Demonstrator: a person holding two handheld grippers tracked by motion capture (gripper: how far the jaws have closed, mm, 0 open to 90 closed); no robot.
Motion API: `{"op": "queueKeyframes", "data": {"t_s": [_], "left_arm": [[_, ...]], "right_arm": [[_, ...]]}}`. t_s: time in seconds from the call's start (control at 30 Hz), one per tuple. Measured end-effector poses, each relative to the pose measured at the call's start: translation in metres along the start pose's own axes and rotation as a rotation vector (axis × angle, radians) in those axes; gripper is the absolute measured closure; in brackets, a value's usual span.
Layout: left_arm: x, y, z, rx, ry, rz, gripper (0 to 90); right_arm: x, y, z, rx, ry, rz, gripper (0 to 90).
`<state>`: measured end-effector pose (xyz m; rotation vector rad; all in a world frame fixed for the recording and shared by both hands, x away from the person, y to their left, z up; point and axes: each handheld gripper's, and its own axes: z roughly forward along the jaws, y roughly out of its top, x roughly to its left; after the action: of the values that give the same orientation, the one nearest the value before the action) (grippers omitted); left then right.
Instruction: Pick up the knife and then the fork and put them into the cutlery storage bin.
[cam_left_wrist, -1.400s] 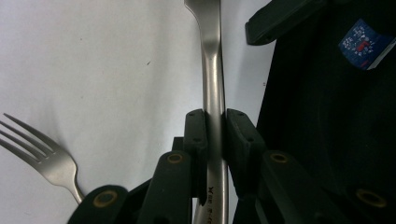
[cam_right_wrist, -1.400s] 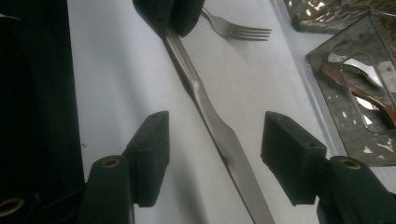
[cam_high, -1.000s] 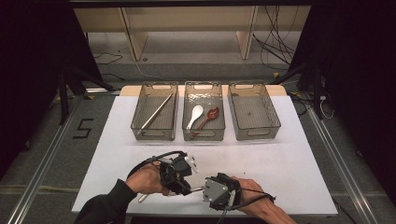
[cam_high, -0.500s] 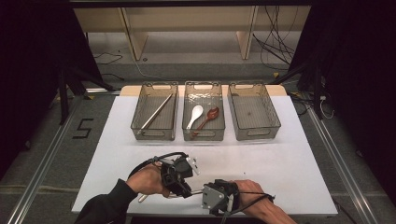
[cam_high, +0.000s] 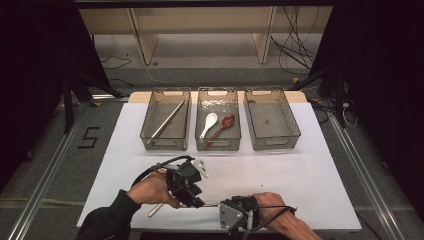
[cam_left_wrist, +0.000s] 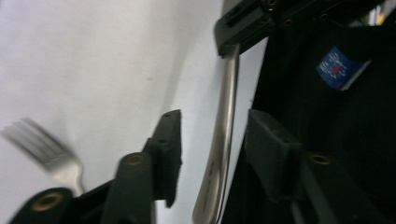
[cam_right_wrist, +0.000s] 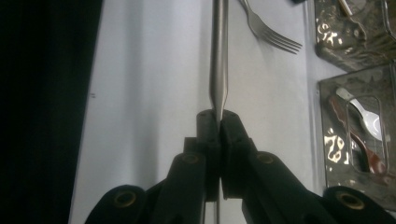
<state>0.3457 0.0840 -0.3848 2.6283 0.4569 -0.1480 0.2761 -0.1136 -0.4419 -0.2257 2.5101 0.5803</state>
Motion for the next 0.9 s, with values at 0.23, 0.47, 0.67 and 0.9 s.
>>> {"op": "queueKeyframes", "data": {"t_s": [0.23,0.47,0.67,0.9], "left_arm": [[0.008,-0.014,-0.019,-0.089,0.088,-0.057,34.7],[0.017,-0.027,-0.032,-0.192,0.178,-0.131,27.2],[0.022,-0.039,-0.025,-0.196,0.231,-0.167,22.1],[0.028,-0.058,-0.016,-0.224,0.278,-0.220,21.3]], "right_arm": [[-0.013,-0.013,-0.005,0.029,-0.018,0.076,89.1],[-0.036,-0.035,-0.012,0.061,-0.043,0.250,89.1],[-0.066,-0.062,-0.026,0.063,-0.079,0.467,89.1],[-0.102,-0.092,-0.044,0.027,-0.106,0.701,89.1]]}}
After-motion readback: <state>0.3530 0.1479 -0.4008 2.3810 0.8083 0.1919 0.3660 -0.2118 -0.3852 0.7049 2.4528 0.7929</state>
